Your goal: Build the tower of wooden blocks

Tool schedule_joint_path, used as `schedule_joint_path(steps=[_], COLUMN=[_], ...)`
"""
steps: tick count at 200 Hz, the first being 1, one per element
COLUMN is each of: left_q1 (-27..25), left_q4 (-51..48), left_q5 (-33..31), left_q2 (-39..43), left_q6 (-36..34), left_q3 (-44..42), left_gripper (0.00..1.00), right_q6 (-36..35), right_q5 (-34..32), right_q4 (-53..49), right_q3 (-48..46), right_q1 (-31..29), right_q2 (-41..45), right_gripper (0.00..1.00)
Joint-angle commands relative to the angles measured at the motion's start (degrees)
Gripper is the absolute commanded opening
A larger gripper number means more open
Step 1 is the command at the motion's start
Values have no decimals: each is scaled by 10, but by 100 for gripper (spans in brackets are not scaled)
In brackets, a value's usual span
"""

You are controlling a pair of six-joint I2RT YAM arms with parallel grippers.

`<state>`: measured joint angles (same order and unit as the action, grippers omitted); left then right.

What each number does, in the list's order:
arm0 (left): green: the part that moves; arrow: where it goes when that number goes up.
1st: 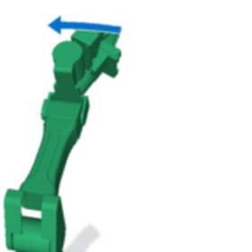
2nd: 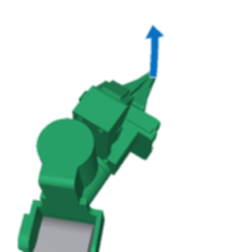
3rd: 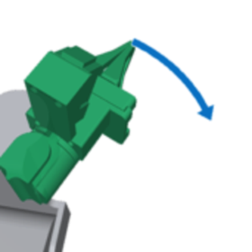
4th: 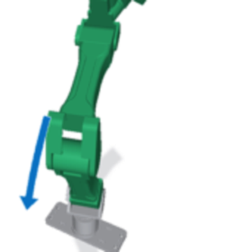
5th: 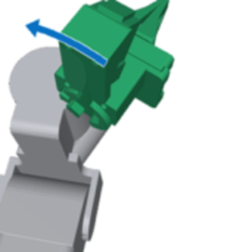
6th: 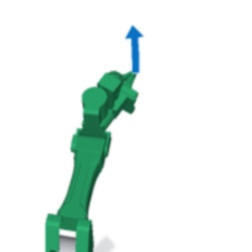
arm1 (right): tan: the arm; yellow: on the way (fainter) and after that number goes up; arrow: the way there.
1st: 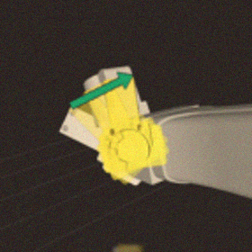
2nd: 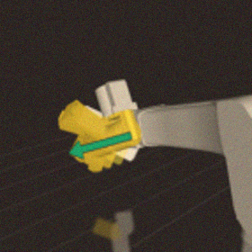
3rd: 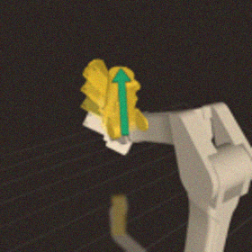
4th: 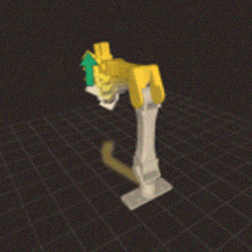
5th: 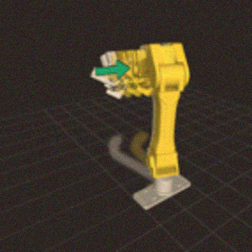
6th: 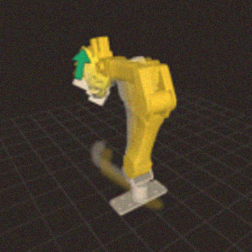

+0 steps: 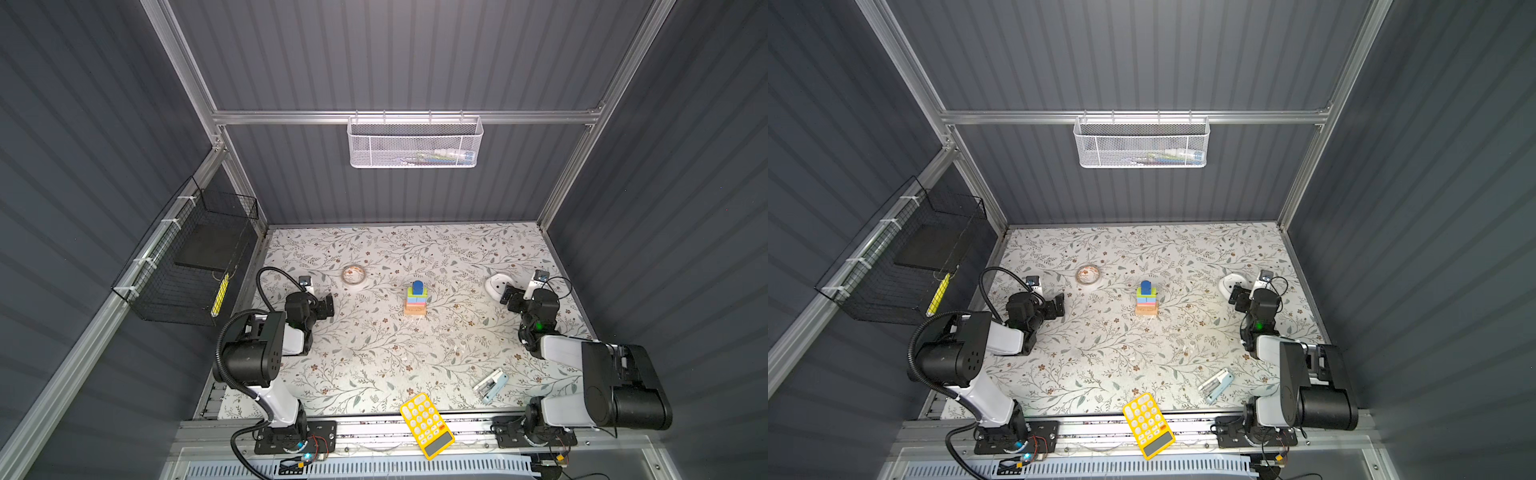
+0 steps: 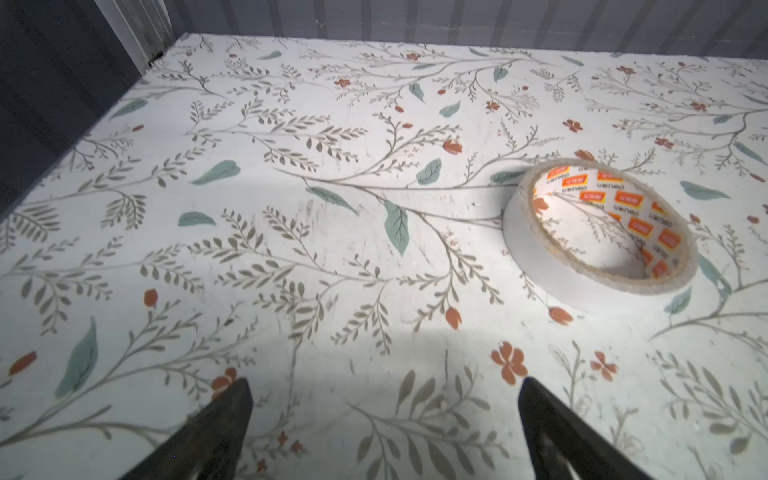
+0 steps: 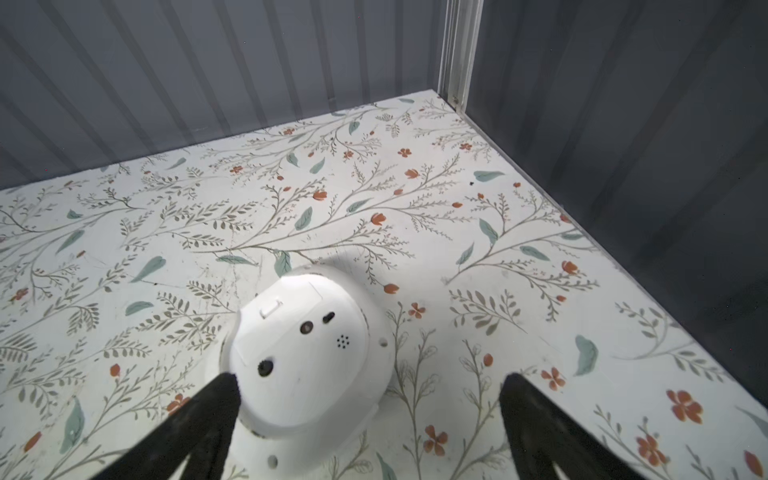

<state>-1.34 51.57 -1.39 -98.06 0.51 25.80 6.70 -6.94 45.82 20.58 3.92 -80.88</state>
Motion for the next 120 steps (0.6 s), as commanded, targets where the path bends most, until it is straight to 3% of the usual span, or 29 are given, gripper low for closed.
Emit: schedule_joint_path(steps=[1, 27, 120], left_q1=[1, 1, 0], left_q4=[-4, 1, 2], left_q5=[0, -2, -2], left_q2=[-1, -3, -2], left_q6=[-20, -20, -20], left_q3=[15, 14, 14], left_gripper=[100, 100, 100], right_q6=[-28, -42, -36], right_q5=[56, 87, 82], right_q4=[52, 103, 94], right_q3=[-2, -20, -18], right_q1=[-3, -3, -1], right_q2=[-11, -27, -26], right_gripper=[99, 99, 99])
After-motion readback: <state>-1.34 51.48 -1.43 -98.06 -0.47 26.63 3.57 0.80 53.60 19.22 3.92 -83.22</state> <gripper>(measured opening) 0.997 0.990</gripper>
